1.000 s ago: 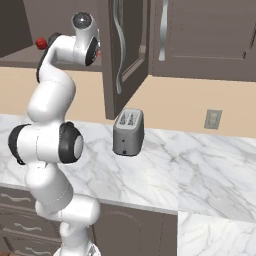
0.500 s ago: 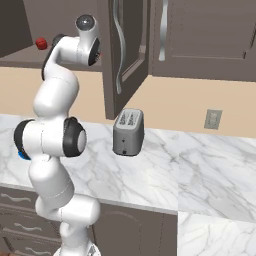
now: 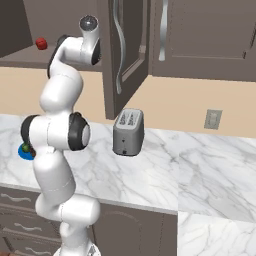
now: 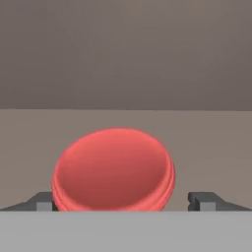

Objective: Pick the avocado and bread from the counter and place them on the plate. Then pick the jam from the cabinet and place it next to the plate. Lastly close the cabinet door.

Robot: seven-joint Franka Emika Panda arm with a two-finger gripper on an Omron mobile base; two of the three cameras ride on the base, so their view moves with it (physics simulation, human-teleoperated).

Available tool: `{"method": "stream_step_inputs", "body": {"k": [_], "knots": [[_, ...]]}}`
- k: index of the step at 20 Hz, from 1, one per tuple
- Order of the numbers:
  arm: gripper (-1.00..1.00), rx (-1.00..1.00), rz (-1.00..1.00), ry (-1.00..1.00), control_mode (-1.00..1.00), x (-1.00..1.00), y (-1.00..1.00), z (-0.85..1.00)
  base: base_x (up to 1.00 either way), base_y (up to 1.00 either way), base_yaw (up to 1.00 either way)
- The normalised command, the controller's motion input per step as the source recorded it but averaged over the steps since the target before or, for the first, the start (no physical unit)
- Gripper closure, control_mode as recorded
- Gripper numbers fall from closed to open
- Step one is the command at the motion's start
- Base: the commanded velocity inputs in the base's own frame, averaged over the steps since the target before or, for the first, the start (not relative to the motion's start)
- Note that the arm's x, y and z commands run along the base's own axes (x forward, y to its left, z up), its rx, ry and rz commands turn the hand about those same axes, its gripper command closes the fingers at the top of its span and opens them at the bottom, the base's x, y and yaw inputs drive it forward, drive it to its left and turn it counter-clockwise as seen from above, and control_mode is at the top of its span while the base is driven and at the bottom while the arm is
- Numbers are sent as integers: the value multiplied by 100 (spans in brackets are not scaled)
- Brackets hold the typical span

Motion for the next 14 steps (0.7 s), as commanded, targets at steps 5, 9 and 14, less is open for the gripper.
{"method": "stream_step_inputs", "body": {"k": [5,9,14], "knots": [[-100,-3,0,2,-100,34,0,-14,0,0,0],[100,-3,0,3,-100,27,0,-4,0,0,0],[100,0,0,1,-100,0,0,0,0,0,0]]}}
